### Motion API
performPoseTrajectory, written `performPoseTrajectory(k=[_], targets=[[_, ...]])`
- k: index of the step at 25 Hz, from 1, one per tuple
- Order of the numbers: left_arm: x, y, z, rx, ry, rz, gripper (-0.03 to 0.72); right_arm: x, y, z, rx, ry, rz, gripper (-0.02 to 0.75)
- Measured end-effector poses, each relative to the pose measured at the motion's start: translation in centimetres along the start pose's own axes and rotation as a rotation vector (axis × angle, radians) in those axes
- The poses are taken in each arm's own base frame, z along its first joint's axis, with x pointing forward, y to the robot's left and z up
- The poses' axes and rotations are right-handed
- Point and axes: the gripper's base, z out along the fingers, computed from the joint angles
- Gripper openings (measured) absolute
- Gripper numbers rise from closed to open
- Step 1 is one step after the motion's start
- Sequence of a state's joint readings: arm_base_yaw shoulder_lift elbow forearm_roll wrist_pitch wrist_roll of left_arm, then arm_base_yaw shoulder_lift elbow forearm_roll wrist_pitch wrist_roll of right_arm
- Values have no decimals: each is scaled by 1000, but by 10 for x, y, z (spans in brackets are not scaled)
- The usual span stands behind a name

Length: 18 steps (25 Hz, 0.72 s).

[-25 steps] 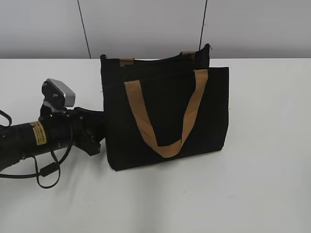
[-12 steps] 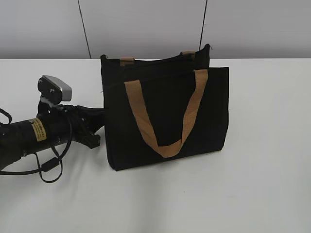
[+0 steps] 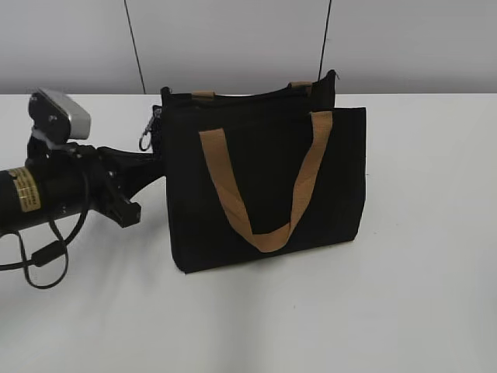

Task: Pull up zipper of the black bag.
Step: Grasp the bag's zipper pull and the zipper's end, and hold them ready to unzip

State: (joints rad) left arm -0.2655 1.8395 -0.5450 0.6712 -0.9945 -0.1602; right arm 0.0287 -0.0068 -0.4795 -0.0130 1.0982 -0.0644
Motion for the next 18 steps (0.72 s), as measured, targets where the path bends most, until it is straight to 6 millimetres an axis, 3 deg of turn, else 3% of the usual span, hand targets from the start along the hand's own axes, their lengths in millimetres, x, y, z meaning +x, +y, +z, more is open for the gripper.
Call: performPoseTrajectory(k=[11,18], targets=[[-55,-6,-38,-70,-97,122,3,0,0,0,0,0,0,310],[-71,-8,-47,-85,-149,153,3,0,0,0,0,0,0,310]])
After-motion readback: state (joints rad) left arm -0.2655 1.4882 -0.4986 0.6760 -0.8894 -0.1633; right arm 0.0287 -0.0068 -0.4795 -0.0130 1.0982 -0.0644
